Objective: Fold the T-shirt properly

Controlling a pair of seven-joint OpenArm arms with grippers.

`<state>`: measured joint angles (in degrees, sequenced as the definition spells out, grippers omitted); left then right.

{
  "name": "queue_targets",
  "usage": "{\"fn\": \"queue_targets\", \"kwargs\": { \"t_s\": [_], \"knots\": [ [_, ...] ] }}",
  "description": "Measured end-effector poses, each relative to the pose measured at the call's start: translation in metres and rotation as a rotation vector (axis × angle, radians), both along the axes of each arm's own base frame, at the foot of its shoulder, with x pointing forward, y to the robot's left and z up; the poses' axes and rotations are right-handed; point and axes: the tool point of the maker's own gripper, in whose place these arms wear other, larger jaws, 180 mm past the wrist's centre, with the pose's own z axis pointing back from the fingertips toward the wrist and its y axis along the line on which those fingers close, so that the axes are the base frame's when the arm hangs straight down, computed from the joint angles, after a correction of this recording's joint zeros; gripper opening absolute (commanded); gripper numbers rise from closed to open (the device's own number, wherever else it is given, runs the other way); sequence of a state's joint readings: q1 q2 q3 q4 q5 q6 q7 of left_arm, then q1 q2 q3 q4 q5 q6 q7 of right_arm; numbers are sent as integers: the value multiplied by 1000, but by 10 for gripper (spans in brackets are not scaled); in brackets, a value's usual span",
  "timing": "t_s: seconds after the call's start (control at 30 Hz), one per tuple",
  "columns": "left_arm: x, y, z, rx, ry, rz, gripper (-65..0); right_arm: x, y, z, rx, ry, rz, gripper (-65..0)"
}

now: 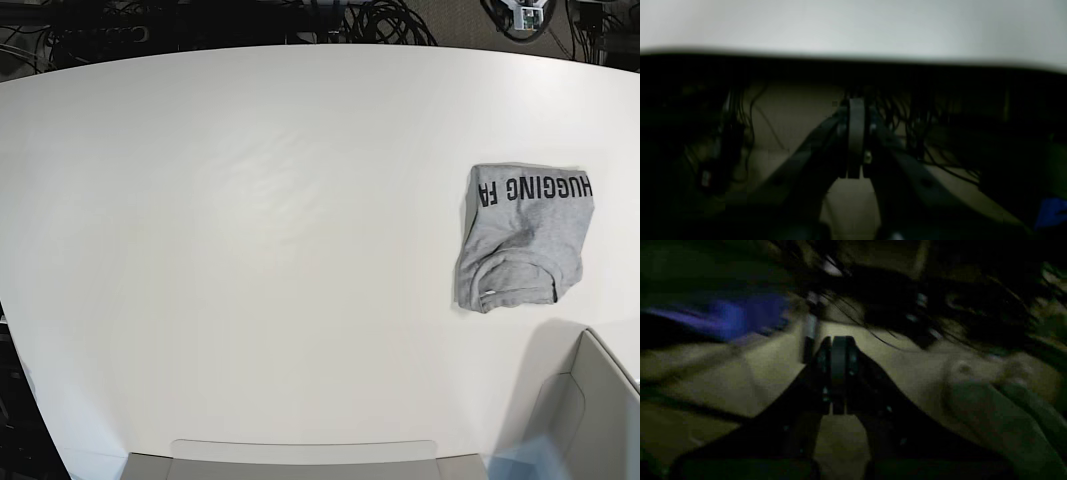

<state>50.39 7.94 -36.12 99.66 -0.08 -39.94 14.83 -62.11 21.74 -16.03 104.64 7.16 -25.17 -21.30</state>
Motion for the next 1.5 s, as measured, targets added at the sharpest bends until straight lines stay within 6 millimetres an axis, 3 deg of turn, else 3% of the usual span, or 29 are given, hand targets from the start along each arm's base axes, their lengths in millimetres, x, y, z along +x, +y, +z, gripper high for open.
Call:
{"fn": "queue_targets", "kwargs": {
  "t_s": [0.2,0.3,0.47,0.7,0.9,0.97,1.03,1.17,1.33,1.5],
  "knots": [
    [-41,-15,-44,-108,6,112,-650,-14,-32,-46,-102,22,34,-650],
    [-50,-26,-68,-139,19,133,-650,-12,-46,-64,-144,36,53,-650],
    [-58,-67,-117,-246,77,135,-650,-9,-55,-101,-188,80,124,-650],
    [-85,-96,-175,-224,216,182,-650,-3,-83,-147,-298,164,244,-650],
    [-106,-84,-212,-146,421,234,-650,14,-115,-174,-382,146,291,-650],
    [-103,-70,-214,-87,422,243,-650,19,-132,-182,-404,161,306,-650],
    [-90,-43,-214,5,410,242,-650,19,-145,-192,-380,223,306,-650],
    [-73,-8,-210,124,369,241,-650,25,-149,-202,-303,277,228,-650],
    [-77,-10,-210,122,379,242,-650,62,-140,-203,-247,154,193,-650],
    [-72,-20,-213,100,381,241,-650,64,-140,-203,-247,152,193,-650]
  ]
}}
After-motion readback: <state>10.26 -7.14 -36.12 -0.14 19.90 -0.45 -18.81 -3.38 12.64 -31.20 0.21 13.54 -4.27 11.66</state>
